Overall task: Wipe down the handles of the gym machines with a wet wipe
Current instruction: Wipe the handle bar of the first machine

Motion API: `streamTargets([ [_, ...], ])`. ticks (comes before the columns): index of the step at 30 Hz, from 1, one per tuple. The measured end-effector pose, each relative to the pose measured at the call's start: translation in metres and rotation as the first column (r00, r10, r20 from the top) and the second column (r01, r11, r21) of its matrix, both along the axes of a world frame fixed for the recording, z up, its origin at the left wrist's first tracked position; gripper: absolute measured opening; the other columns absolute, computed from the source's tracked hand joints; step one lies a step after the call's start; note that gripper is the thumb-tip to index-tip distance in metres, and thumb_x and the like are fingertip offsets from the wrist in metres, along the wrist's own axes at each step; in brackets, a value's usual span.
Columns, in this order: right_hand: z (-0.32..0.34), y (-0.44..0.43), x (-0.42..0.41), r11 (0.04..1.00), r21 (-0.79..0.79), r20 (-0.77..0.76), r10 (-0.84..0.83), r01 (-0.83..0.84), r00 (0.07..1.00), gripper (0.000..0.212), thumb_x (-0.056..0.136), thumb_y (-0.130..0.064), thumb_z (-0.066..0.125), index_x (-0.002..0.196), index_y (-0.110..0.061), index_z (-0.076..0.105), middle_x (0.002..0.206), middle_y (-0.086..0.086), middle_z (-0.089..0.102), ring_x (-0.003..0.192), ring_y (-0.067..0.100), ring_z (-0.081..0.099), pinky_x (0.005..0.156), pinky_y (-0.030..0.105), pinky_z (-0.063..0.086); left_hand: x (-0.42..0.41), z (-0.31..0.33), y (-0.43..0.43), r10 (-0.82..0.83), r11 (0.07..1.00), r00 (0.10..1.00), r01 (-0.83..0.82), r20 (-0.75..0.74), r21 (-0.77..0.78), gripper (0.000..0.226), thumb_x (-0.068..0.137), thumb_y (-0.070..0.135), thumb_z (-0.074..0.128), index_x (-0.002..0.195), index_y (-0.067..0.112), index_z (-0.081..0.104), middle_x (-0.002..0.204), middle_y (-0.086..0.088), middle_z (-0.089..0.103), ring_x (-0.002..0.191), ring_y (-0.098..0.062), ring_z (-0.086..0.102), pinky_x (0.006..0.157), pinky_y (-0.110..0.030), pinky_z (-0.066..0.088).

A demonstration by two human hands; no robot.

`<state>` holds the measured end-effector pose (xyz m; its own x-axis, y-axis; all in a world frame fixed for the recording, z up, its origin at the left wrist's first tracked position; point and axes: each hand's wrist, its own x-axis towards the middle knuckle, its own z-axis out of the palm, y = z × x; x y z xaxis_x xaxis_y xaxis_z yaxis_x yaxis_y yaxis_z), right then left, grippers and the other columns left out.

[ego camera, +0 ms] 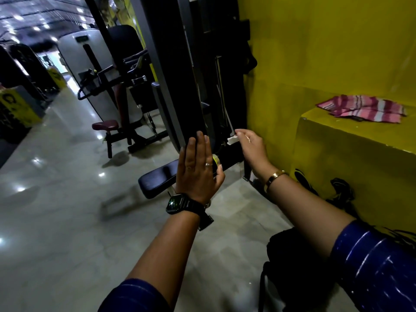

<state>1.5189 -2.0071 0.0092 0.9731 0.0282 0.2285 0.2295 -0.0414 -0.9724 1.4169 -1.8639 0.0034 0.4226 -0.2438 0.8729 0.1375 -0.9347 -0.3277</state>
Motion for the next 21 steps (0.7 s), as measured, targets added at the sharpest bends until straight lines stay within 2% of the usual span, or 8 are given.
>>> streamTargets([
  [4, -0.017, 0.005, -0.026, 0.944, 0.257, -0.072, -0.196, 0.208, 0.978, 0.024, 0.101, -0.022, 0.045, 0.112, -0.017, 0.065, 0.099, -0.008, 0.065, 0.093, 0.005, 0.061, 0.078, 0.015, 0.049, 0.001, 0.0, 0.0, 0.007, 1.0, 1.0, -0.007, -0.002, -0.003, 0.1, 0.082, 0.044, 0.054, 0.153, 0.003, -0.003, 0.161, -0.013, -0.017, 0.149, -0.026, -0.014, 0.122, -0.04, -0.003],
  [7, -0.021, 0.007, -0.038, 0.921, 0.287, 0.047, -0.288, 0.264, 0.956, 0.027, 0.102, -0.017, 0.043, 0.12, -0.013, 0.062, 0.107, -0.012, 0.062, 0.099, -0.004, 0.057, 0.084, 0.008, 0.045, 0.001, 0.0, 0.0, 0.008, 1.0, 1.0, -0.008, -0.01, -0.002, 0.101, 0.082, 0.045, 0.054, 0.153, 0.002, -0.004, 0.16, -0.013, -0.018, 0.149, -0.027, -0.015, 0.122, -0.039, -0.003],
  [10, -0.004, 0.007, -0.027, 0.985, 0.084, 0.147, -0.16, 0.149, 0.976, 0.025, 0.1, -0.016, 0.046, 0.115, -0.013, 0.065, 0.113, -0.001, 0.065, 0.102, 0.005, 0.058, 0.085, 0.013, 0.046, 0.001, 0.0, 0.0, -0.002, 1.0, 1.0, 0.002, -0.012, -0.013, 0.102, 0.082, 0.044, 0.055, 0.153, 0.003, -0.004, 0.161, -0.013, -0.019, 0.149, -0.026, -0.014, 0.122, -0.039, -0.002],
  [12, 0.006, 0.004, -0.009, 0.998, -0.013, 0.001, -0.057, 0.057, 0.998, 0.022, 0.099, -0.022, 0.048, 0.104, -0.018, 0.068, 0.101, -0.002, 0.067, 0.096, 0.01, 0.06, 0.084, 0.025, 0.05, 0.0, 0.0, 0.001, -0.02, 1.0, 1.0, 0.02, -0.01, -0.021, 0.101, 0.082, 0.044, 0.056, 0.154, 0.003, -0.004, 0.161, -0.012, -0.018, 0.149, -0.026, -0.014, 0.122, -0.039, -0.001],
  [15, 0.005, -0.002, -0.001, 0.996, 0.086, -0.213, 0.008, 0.011, 0.977, 0.031, 0.098, -0.033, 0.047, 0.078, -0.019, 0.065, 0.086, 0.004, 0.068, 0.086, 0.021, 0.064, 0.08, 0.039, 0.051, 0.0, 0.0, 0.0, -0.027, 0.999, 1.0, 0.026, -0.012, -0.024, 0.101, 0.082, 0.044, 0.055, 0.154, 0.004, -0.003, 0.161, -0.012, -0.018, 0.149, -0.025, -0.013, 0.122, -0.039, 0.0],
  [18, -0.008, 0.0, -0.019, 0.952, 0.245, -0.225, -0.13, 0.185, 0.966, 0.032, 0.1, -0.026, 0.045, 0.079, -0.013, 0.065, 0.081, 0.013, 0.066, 0.073, 0.015, 0.058, 0.067, 0.03, 0.047, 0.001, -0.001, 0.001, -0.011, 1.0, 1.0, 0.011, -0.019, -0.014, 0.101, 0.083, 0.045, 0.055, 0.154, 0.003, -0.004, 0.161, -0.013, -0.018, 0.149, -0.026, -0.014, 0.121, -0.04, 0.002],
  [20, -0.01, 0.0, -0.031, 0.91, 0.313, -0.19, -0.22, 0.272, 0.957, 0.029, 0.099, -0.018, 0.044, 0.081, -0.016, 0.067, 0.074, 0.002, 0.063, 0.065, 0.009, 0.053, 0.06, 0.025, 0.043, 0.001, -0.001, 0.002, -0.01, 1.0, 1.0, 0.009, -0.023, -0.011, 0.101, 0.083, 0.046, 0.055, 0.154, 0.003, -0.004, 0.161, -0.013, -0.018, 0.149, -0.026, -0.014, 0.121, -0.04, 0.003],
  [21, -0.009, 0.0, -0.031, 0.915, 0.312, -0.147, -0.22, 0.256, 0.964, 0.027, 0.097, -0.019, 0.044, 0.092, -0.017, 0.07, 0.082, -0.001, 0.067, 0.071, 0.01, 0.057, 0.063, 0.025, 0.046, 0.002, -0.001, 0.002, -0.009, 1.0, 1.0, 0.008, -0.023, -0.011, 0.101, 0.083, 0.045, 0.055, 0.153, 0.003, -0.003, 0.161, -0.013, -0.019, 0.149, -0.026, -0.014, 0.121, -0.04, 0.003],
])
